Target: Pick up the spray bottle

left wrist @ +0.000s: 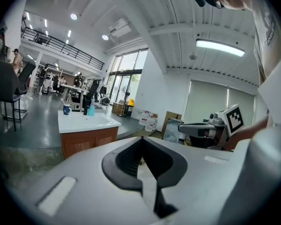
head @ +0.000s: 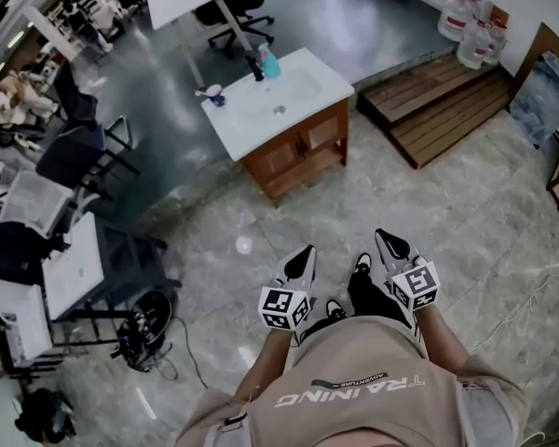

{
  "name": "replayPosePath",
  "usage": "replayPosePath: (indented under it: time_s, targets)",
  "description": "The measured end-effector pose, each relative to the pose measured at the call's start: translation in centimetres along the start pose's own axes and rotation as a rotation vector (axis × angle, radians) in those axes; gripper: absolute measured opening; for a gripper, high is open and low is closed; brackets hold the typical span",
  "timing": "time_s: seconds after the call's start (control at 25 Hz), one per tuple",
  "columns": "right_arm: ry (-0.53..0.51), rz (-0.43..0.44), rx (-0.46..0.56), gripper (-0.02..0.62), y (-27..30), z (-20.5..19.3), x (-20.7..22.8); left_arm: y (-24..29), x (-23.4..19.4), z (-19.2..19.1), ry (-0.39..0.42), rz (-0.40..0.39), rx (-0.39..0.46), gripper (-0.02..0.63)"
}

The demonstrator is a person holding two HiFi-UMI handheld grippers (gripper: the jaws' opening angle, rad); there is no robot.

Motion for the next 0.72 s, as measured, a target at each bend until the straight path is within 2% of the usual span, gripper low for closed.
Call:
replayPosePath:
  time_s: [0.2, 0.44, 0.72]
  targets:
    - [0.038, 0.030, -0.042, 0.002, 2.5, -0.9, 1.5, 2.2, -0.4, 1.1, -0.005, 0.002, -0.020, 0.014]
    - [0.011, 0.058, 0.007, 0.002, 7.2, 2.2, 5.1, 5.5, -2.9, 3.8, 0.010, 0.034, -0.043, 0.014]
    - [-0.003, 0.117, 0.033, 0.002, 12.2, 4.7, 9.9, 10.8, -5.3, 8.5, 0.030, 0.083, -0.022, 0.014]
Point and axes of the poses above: the fingertips, and each gripper's own axes: y forward along the fingers, x to its right, z out of its top, the point moved 3 cm from there along -y, backward along the fingers, and after that the axes turned 9 degrees about -x, right-handed, at the moved point
